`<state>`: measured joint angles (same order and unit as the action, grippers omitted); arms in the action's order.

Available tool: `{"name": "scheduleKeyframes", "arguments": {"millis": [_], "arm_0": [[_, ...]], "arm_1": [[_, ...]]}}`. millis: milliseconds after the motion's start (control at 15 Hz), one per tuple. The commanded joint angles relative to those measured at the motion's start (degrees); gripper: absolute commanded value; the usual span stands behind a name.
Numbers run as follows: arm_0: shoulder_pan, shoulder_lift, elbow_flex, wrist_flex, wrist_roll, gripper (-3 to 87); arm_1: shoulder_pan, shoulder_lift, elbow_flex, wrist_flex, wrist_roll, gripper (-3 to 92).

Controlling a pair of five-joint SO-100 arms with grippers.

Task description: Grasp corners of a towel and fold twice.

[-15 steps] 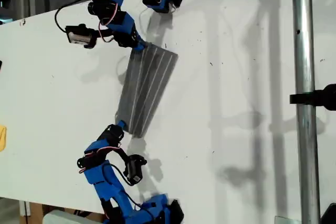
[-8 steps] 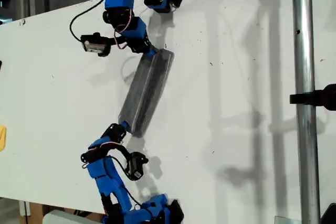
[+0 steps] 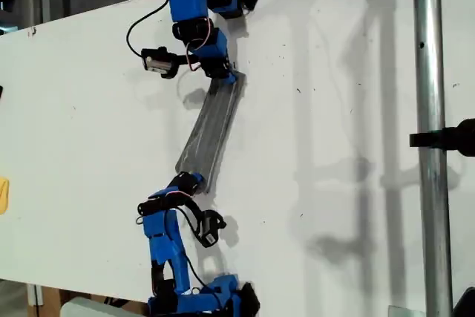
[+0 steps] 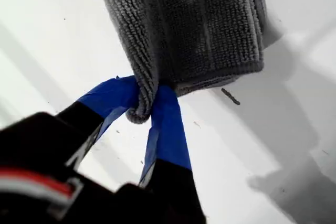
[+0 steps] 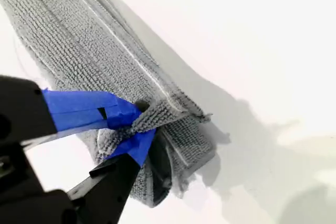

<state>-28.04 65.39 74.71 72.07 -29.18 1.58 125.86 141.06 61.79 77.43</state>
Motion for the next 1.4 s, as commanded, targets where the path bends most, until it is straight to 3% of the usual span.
{"name": "scheduleKeyframes", "arguments": {"millis": [0, 67, 267, 400, 467, 600, 667, 800, 933, 1067, 1200, 1333], "arm_0": [[-5.7, -1.8, -2.1, 0.1, 2.6, -2.7], [-7.1, -3.3, -3.3, 0.5, 3.4, -2.6], [-9.1, -6.8, -6.8, 2.7, 4.8, 12.8], [-8.9, -7.2, -10.2, 6.7, 5.4, 27.2], [-8.8, -6.9, -12.6, 9.7, 5.4, 26.4], [-8.6, -2.7, -17.9, 19.8, 3.4, 28.6], [-8.6, 4.0, -16.7, 22.4, 2.4, 30.5], [-7.1, 22.9, -9.0, 23.2, -0.2, 33.6], [-2.5, 41.8, 1.5, 21.8, -4.3, 35.7], [6.1, 59.7, 17.8, 15.6, -10.5, 31.9], [14.2, 77.4, 37.0, 7.4, -18.0, 27.2], [21.2, 99.8, 58.4, 1.0, -30.1, 26.7]], "arm_1": [[-0.1, -1.4, -0.2, -4.1, 0.6, -0.2], [0.5, -3.2, -0.1, -5.3, 0.5, -0.2], [2.2, -5.4, 0.5, -5.7, 0.1, 2.2], [2.5, -2.4, 0.4, -1.9, 0.6, 29.6], [2.7, 2.4, -0.1, 2.3, 0.6, 33.3], [4.0, 15.3, -2.5, 18.0, 2.0, 30.9], [4.2, 23.9, -3.4, 26.3, 4.0, 30.7], [0.4, 38.0, -2.6, 32.0, 10.1, 31.9], [-4.6, 38.8, -3.5, 34.1, 17.9, 34.2], [-8.2, 45.9, -1.4, 34.4, 25.5, 36.0], [-6.9, 55.7, 4.5, 33.2, 25.3, 36.3], [-5.6, 55.1, 4.1, 33.8, 25.3, 39.1]]}}
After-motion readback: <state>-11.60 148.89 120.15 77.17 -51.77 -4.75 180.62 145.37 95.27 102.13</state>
